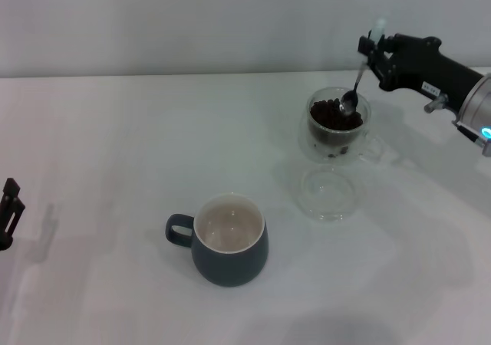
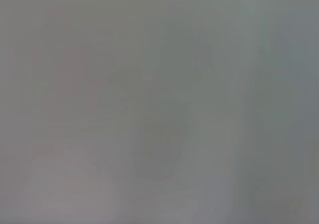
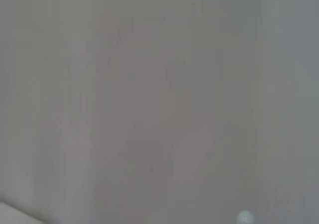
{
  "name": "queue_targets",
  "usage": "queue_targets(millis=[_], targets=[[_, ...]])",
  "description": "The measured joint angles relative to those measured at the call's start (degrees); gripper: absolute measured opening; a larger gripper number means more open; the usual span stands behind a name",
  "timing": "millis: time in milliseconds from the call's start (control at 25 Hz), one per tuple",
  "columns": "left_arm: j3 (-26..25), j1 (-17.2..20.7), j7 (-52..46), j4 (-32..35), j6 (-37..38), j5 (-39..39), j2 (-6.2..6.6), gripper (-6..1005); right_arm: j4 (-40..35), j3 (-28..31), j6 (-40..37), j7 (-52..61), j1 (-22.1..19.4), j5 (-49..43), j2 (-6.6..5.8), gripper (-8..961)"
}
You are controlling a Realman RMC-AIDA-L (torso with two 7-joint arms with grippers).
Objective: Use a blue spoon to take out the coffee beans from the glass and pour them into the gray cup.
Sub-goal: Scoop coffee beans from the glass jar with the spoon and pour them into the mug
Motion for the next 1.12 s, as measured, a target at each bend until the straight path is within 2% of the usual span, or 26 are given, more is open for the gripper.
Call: queue_targets(millis=[440,720,1120], targets=[[0.0,0.1,0.0,-0.1,0.0,0.0,0.0,757,3.5,-0.1,1.9,0.3,-0.2,1.0,0.09,142],[0.2,0.3,0.0,0.0,0.0,0.0,0.0,757,7.3,0.0,3.3,0.8,-0.3,8.7,-0.03,143],[0.1,0.7,0.0,0.0,0.0,0.0,0.0,756,8.1,-0.5,3.7,7.2,-1.3,10.1,-0.08,142]])
